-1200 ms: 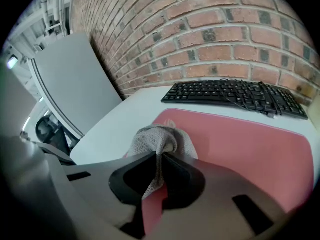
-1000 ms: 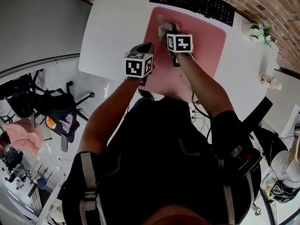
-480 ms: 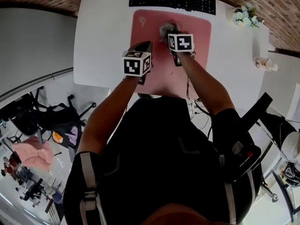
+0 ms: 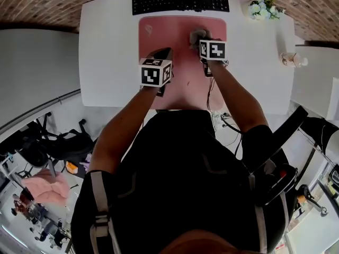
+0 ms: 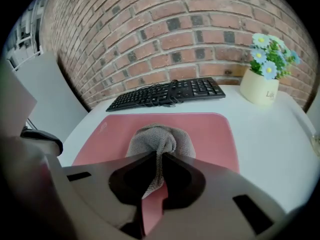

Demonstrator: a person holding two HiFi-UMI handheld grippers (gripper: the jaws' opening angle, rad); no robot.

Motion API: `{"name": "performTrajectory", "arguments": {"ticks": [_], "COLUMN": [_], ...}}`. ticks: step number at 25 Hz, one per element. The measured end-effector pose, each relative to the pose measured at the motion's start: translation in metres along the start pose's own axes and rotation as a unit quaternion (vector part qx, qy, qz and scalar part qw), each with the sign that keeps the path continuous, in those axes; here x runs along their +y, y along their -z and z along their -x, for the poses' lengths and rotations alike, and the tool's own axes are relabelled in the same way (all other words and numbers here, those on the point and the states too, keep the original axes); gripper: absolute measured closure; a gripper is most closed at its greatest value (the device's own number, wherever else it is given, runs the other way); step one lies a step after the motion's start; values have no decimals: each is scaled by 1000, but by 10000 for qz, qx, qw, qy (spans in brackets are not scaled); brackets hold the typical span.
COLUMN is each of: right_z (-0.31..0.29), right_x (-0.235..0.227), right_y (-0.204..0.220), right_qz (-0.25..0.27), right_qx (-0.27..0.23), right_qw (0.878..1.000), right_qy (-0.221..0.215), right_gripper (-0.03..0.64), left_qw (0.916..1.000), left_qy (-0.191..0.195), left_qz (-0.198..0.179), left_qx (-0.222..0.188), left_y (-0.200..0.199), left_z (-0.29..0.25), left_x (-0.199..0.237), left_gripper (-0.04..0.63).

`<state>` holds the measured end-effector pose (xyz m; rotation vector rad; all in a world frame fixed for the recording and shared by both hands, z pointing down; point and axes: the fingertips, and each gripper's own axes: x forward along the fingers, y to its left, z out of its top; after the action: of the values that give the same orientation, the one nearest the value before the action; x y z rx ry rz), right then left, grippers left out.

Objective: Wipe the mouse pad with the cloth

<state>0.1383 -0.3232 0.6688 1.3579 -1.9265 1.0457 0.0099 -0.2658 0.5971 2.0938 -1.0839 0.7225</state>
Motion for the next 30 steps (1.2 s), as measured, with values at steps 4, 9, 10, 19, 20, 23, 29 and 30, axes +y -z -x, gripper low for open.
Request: {"name": "performTrajectory", "arguments": {"ticks": [4, 9, 10, 19, 20, 23, 29, 30], "right_z": [12, 25, 28, 53, 56, 60, 48, 43], "right_x": [-30, -59, -65, -105, -103, -80, 8, 25], "right_y": [5, 11, 12, 12, 7, -14, -57, -62], "right_qz": [-177, -367, -389, -518, -469, -128, 393, 471], "right_qx": [-16, -67, -77, -150, -211, -387, -576, -579], "right_qw": [9996, 9984, 9982, 9944, 9948, 9972, 9975, 9968], "right_qy": [213, 414, 458, 905, 876, 634, -137, -276], "right_gripper": [576, 575, 577, 576, 575, 577, 576, 576], "left_qw": [9998, 9994, 9993, 9989, 9990, 9994, 9996, 9994], "left_qy": [144, 253, 272, 372, 364, 293, -35, -108], "left_qz": [-130, -246, -258, -271, -249, -172, 137, 191], "left_qx": [15, 25, 29, 19, 6, -49, -254, -283], "left_y": [-5, -10, -10, -10, -9, -9, -12, -11], "left_z": [-7, -13, -14, -17, -16, -12, 7, 12], "left_x": [-14, -28, -30, -41, -40, -33, 1, 9], "left_gripper": [595, 595, 595, 595, 595, 595, 595, 595]}}
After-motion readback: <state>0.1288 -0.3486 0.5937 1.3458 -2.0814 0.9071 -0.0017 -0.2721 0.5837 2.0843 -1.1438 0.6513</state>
